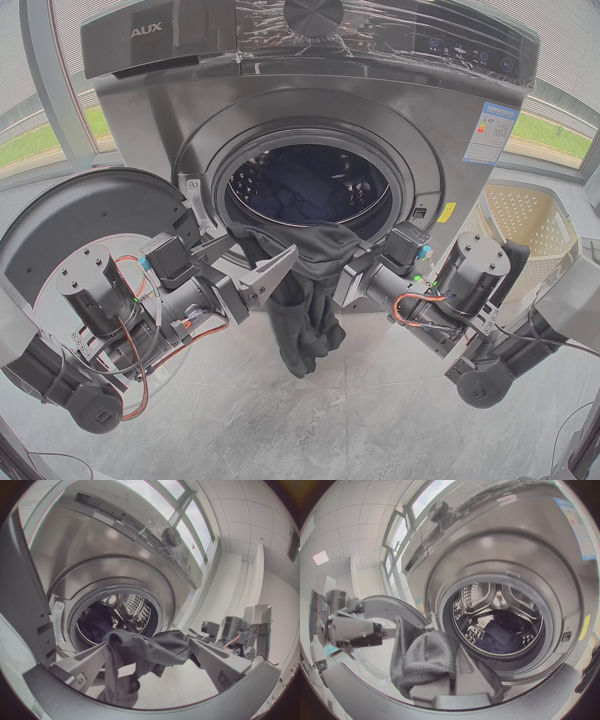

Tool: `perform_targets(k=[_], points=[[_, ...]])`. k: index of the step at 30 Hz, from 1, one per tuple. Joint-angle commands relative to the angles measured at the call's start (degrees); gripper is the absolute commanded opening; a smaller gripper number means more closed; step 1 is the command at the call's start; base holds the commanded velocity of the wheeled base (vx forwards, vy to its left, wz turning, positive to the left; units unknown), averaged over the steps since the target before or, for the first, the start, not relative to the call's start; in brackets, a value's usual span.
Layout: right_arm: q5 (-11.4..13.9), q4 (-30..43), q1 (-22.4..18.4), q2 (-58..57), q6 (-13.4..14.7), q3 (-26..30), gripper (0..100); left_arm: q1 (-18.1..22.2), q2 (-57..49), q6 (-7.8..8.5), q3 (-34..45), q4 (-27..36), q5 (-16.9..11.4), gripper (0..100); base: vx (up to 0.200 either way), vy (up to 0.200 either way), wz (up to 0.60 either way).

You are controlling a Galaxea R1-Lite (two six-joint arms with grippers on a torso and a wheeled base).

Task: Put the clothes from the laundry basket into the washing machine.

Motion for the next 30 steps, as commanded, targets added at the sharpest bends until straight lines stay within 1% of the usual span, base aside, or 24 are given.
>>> perform_targets(k=[1, 5, 13, 18, 23, 25, 27, 30], points=[[-0.2, 0.1, 0.0, -5.3, 0.0, 1.5, 0, 1.0, 3.7, -0.08, 0.6, -1.2, 0.2, 100, 0.0, 0.0, 0.0], [-0.4, 0.2, 0.0, -5.8, -0.1, 1.2, 0, 0.9, 5.8, 0.09, 1.5, -3.1, 0.2, 100, 0.0, 0.0, 0.0], [-0.6, 0.2, -0.2, -5.9, -0.1, 0.5, 0, 0.5, 8.2, 0.36, 4.4, -3.1, -0.1, 100, 0.0, 0.0, 0.0], [-1.5, 0.9, -0.2, -5.9, -0.2, -1.6, 0, 0.5, 10.8, 0.36, 6.0, -3.2, -0.6, 100, 0.0, 0.0, 0.0], [-1.7, 1.5, -0.2, -5.7, -0.3, -3.3, 0, 0.8, 14.2, 0.36, 6.9, -3.3, -1.0, 100, 0.0, 0.0, 0.0], [-2.3, 1.7, -0.1, -5.8, -0.3, -3.8, 0, 1.0, 16.0, 0.53, 6.8, -3.3, -1.5, 100, 0.0, 0.0, 0.0], [-2.4, 1.8, -0.1, -5.9, -0.3, -3.9, 0, 1.1, 17.2, 0.79, 6.5, -3.3, -1.6, 100, 0.0, 0.0, 0.0], [-2.4, 1.8, -0.1, -7.0, -0.3, -3.7, 0, 1.5, 20.2, 2.11, 5.5, -3.3, -1.6, 100, 0.0, 0.0, 0.0]])
